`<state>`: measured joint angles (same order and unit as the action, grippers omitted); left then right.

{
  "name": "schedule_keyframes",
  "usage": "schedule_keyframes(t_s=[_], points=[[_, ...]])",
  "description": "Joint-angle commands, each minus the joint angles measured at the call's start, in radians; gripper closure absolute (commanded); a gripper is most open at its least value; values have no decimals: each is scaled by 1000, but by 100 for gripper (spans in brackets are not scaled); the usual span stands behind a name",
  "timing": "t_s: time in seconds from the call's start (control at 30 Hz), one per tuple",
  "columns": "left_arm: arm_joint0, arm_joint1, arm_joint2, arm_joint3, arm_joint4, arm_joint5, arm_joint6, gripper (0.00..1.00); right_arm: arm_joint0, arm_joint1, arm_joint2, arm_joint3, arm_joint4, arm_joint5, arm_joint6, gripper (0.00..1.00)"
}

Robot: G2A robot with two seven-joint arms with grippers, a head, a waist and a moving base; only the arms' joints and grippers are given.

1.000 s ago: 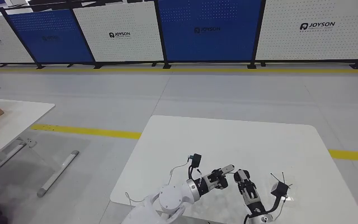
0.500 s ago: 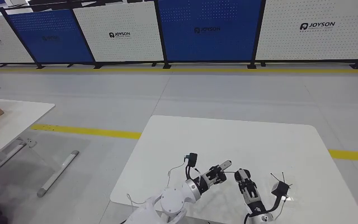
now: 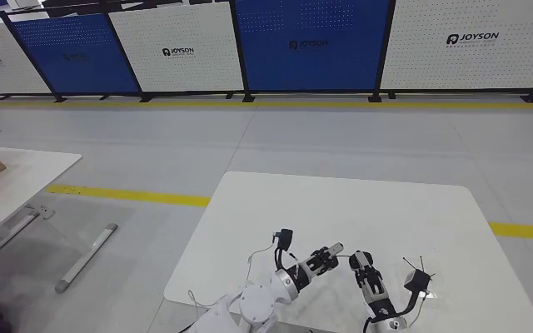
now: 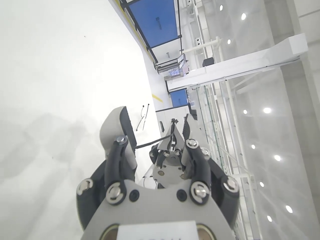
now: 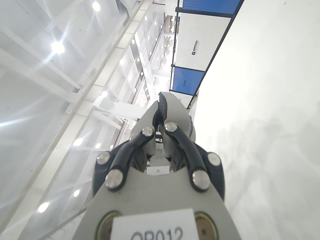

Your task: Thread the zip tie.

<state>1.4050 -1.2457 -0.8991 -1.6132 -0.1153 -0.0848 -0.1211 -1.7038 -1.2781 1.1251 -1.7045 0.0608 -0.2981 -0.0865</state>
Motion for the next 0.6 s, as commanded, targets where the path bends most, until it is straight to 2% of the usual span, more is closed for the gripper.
schedule_keyframes(t_s=[0.0,0.07,0.17,0.27,0.47,0.57], points=[[4,1,-5,-5,-4,-4,-3,75,0,0,0,0,0,0,0,100],[8,2,-9,-9,-3,-7,-6,84,0,0,0,0,0,0,0,100],[14,4,-11,-16,-5,-7,-28,89,0,0,0,0,0,0,0,100],[16,5,-14,-20,-16,-7,-51,88,0,0,0,0,0,0,0,100],[24,8,-20,-27,-26,-14,-72,74,0,0,0,0,0,0,0,100],[28,9,-26,-28,-28,-19,-67,76,0,0,0,0,0,0,0,100]])
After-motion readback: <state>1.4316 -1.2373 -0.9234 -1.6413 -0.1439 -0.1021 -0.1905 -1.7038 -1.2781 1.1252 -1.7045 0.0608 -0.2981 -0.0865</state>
